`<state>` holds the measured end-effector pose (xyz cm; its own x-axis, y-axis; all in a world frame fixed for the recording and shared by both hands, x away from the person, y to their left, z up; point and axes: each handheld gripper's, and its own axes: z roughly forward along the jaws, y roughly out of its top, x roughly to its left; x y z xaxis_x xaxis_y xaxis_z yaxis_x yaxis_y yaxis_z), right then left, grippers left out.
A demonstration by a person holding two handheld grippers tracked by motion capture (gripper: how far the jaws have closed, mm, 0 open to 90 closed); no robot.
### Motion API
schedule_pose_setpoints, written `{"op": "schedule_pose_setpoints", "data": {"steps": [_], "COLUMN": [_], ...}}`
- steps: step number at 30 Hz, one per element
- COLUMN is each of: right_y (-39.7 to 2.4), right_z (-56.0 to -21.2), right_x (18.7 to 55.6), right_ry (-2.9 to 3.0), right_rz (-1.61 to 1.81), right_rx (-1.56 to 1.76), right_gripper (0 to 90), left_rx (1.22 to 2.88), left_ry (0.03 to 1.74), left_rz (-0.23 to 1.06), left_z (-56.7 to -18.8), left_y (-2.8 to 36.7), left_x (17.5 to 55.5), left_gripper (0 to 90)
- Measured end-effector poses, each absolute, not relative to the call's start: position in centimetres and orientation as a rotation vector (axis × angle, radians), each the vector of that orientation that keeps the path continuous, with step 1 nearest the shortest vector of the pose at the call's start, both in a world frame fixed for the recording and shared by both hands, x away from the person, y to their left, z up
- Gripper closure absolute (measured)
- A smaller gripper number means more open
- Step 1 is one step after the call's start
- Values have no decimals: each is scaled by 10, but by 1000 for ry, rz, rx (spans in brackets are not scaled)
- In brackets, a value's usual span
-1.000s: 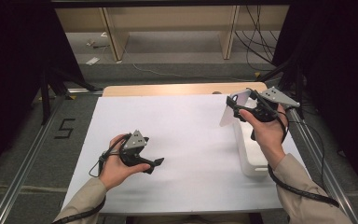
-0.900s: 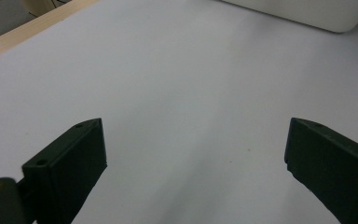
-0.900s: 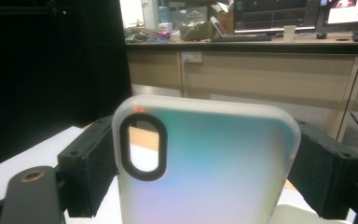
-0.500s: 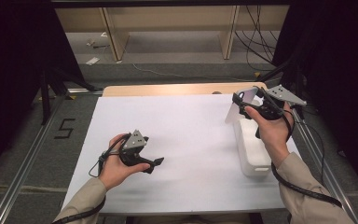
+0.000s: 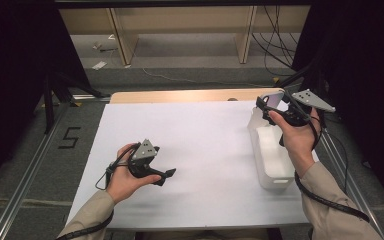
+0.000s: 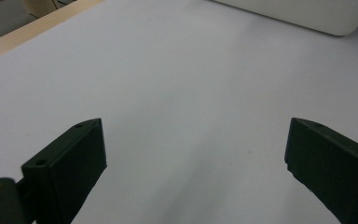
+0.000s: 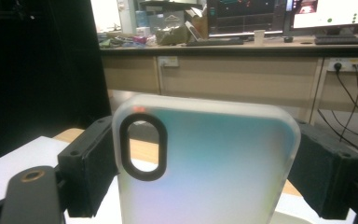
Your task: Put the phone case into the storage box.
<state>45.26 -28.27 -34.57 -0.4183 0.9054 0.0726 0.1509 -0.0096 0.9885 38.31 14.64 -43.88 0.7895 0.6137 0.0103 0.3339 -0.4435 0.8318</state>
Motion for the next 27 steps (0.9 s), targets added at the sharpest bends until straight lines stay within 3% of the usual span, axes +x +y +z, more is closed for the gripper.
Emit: {"op": "schedule_pose_setpoints", "data": {"steps": [27], "right_y": [-303], "right_z": [-348], "right_x": [458], "right_ry": [1564], "right_rz": [1440], "right_rx": [1166], "right_gripper": [177], "left_rx": [2058], "left_ry": [711], "left_rz": [390], "left_z": [-440], "left_y": [147], "left_x": [383], "left_gripper": [51]}}
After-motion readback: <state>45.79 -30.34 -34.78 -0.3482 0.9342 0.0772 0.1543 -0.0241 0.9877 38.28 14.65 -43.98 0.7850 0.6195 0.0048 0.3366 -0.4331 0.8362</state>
